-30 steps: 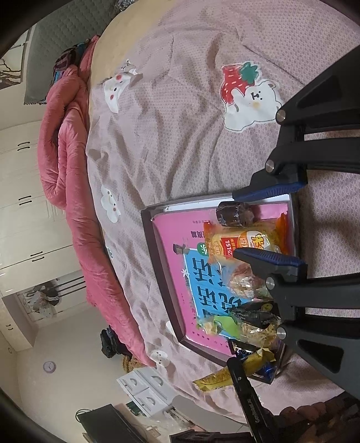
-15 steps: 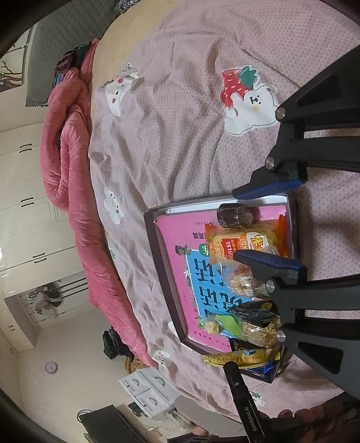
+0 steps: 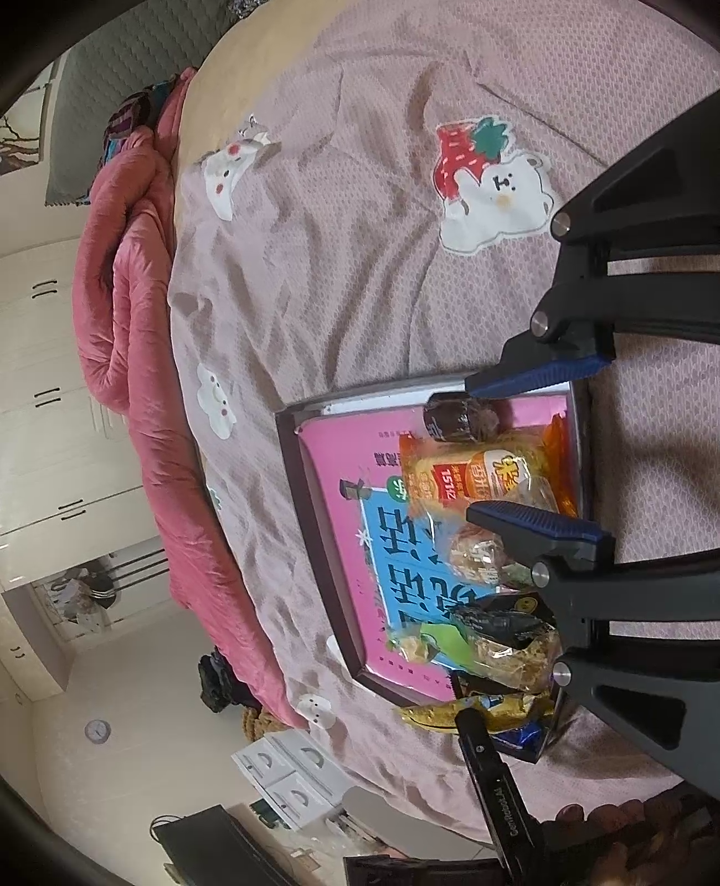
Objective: Organize snacks
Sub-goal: 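Open both tools to release the yellow snack and chocolate into the tray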
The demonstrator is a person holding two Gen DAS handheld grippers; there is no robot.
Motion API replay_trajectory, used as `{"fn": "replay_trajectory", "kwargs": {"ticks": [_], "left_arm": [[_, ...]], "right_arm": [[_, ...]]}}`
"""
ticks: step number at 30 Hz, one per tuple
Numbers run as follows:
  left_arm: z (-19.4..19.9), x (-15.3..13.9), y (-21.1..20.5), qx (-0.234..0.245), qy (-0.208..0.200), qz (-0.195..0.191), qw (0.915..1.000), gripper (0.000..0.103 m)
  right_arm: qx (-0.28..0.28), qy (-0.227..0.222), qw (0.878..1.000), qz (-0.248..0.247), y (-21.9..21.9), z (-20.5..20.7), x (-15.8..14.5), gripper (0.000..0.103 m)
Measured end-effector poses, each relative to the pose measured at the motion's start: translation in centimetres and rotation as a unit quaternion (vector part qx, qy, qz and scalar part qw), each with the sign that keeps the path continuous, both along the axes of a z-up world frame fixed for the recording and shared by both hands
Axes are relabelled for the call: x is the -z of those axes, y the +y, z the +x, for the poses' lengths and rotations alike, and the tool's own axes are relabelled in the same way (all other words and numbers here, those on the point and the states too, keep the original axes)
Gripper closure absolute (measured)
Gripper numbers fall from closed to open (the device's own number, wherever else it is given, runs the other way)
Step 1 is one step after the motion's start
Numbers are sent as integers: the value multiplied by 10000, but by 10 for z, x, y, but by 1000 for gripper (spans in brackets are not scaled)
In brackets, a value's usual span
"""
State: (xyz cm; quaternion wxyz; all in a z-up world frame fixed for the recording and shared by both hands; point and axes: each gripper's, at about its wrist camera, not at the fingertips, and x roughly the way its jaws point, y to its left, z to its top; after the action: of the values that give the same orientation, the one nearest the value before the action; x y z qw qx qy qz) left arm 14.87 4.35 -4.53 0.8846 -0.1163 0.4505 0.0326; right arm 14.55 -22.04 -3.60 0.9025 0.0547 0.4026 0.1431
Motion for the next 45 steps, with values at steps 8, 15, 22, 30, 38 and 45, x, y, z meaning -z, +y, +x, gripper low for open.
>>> {"fn": "replay_trajectory", "kwargs": {"ticks": [8,15,22,30,38,45], "left_arm": [[0,2,0,3,11,-4,10000,52],[1,3,0,14,21,8,10000,51],[1,4,0,11,26,21,10000,49],[0,2,0,22,49,-31,10000,48],[-2,-2,-3,85,41,-91,9999,42],[-3,-4,-1,72,46,-121,9999,41]], "right_arm": [[-221,11,9997,-73,13,-1,4,64],[-257,42,9996,-131,19,2,8,64],[-274,41,9995,-162,22,2,10,64],[-245,0,9995,-190,23,2,9,63],[-170,-16,9997,-165,18,3,6,58],[-203,-96,9996,-159,17,1,3,57]]}}
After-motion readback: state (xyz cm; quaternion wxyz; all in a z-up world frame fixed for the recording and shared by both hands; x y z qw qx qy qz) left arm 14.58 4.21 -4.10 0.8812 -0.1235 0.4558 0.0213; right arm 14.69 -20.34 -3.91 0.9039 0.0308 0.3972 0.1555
